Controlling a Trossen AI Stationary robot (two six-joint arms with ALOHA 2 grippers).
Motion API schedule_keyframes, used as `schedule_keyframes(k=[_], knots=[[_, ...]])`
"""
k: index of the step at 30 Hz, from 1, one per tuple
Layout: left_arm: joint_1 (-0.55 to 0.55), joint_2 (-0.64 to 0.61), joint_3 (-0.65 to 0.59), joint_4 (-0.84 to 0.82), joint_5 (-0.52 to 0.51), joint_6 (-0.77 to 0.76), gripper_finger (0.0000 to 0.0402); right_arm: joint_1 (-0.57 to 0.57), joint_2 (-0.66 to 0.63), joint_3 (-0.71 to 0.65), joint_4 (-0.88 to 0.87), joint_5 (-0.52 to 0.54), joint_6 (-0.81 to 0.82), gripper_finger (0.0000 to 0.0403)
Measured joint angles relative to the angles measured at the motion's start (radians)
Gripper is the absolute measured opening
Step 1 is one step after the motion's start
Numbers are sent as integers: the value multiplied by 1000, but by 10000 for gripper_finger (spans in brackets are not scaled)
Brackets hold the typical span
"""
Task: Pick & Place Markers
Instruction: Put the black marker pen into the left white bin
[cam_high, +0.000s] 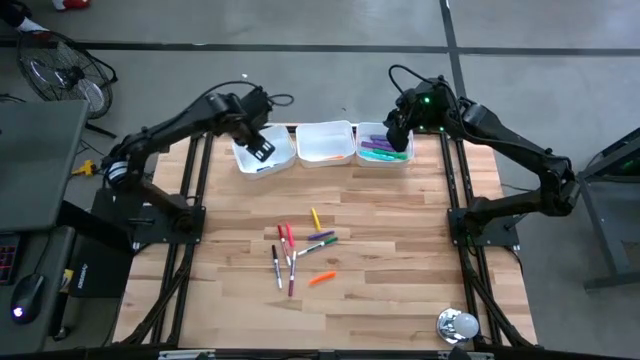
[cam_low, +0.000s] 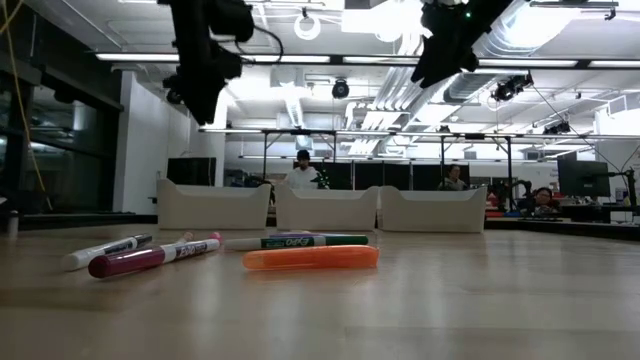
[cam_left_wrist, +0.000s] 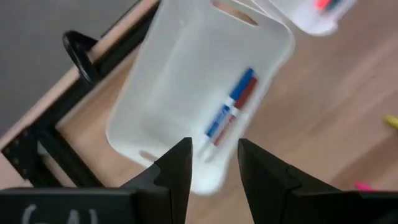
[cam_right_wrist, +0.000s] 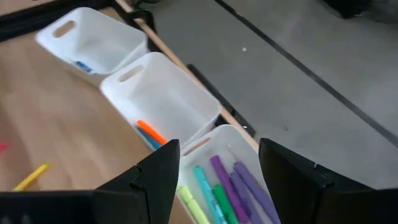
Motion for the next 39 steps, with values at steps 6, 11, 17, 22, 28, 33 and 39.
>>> schedule_keyframes(k=[6,11,17,22,28,33,39], knots=[[-182,-57,0,-82,-102,-196,127,7,0,0,-7,-79,-27,209],[-383,-60,-13,-131,-151,-417,127,48,0,0,-31,-90,-53,209],[-631,-61,-73,-151,-159,-756,127,127,0,0,-79,-90,-54,209],[-830,-56,-122,-140,-142,-1076,127,186,0,0,-113,-90,-37,209],[-1005,-28,-154,-137,-128,-1408,127,247,0,0,-124,-52,-22,209],[-1065,9,-171,-134,-54,-1595,127,281,0,0,-124,-43,13,209],[-1070,82,-191,-7,22,-1673,127,313,0,0,-129,-10,78,209]])
